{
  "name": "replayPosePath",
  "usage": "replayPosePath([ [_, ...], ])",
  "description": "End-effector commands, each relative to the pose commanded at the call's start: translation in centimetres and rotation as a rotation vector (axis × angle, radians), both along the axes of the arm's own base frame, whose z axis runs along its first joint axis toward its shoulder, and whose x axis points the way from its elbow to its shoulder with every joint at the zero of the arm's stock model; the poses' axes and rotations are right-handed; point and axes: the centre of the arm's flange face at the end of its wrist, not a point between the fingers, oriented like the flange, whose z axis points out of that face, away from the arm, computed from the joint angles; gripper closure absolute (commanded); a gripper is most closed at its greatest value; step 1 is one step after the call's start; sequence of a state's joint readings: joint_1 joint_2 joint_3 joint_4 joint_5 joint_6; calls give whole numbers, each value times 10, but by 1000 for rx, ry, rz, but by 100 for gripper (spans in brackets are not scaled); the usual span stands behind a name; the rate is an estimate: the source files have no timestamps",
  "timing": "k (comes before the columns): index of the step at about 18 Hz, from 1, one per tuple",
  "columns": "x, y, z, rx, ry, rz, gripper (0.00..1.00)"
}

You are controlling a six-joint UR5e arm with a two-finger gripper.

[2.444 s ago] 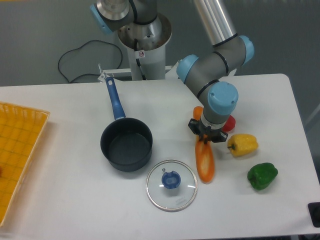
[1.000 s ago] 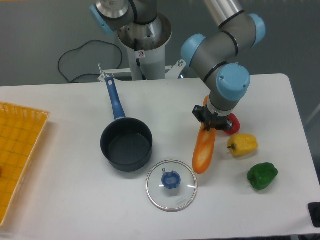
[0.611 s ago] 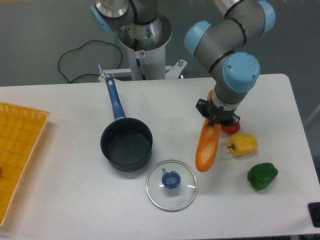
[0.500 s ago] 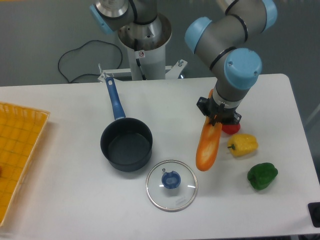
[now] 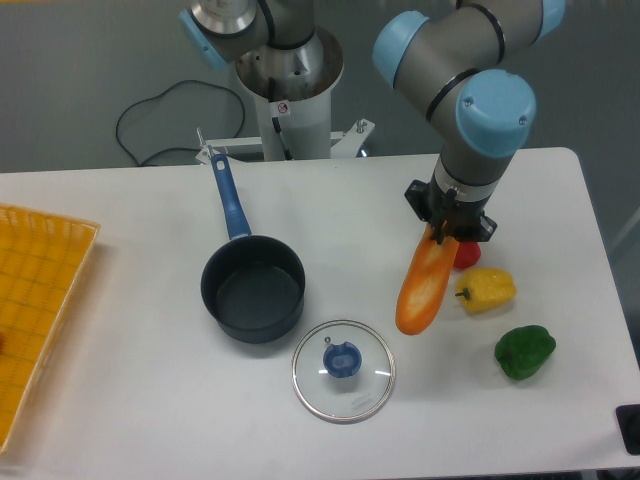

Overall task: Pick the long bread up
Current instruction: 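Lift the gripped bread up off the table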

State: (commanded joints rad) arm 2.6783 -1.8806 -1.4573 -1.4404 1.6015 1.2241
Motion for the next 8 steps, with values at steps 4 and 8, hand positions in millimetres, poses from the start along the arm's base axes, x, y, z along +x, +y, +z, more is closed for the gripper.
replayPosePath([
  [4, 0, 0, -1, -1, -3, 0, 88],
  [8, 1, 0, -2, -2, -4, 0, 88],
])
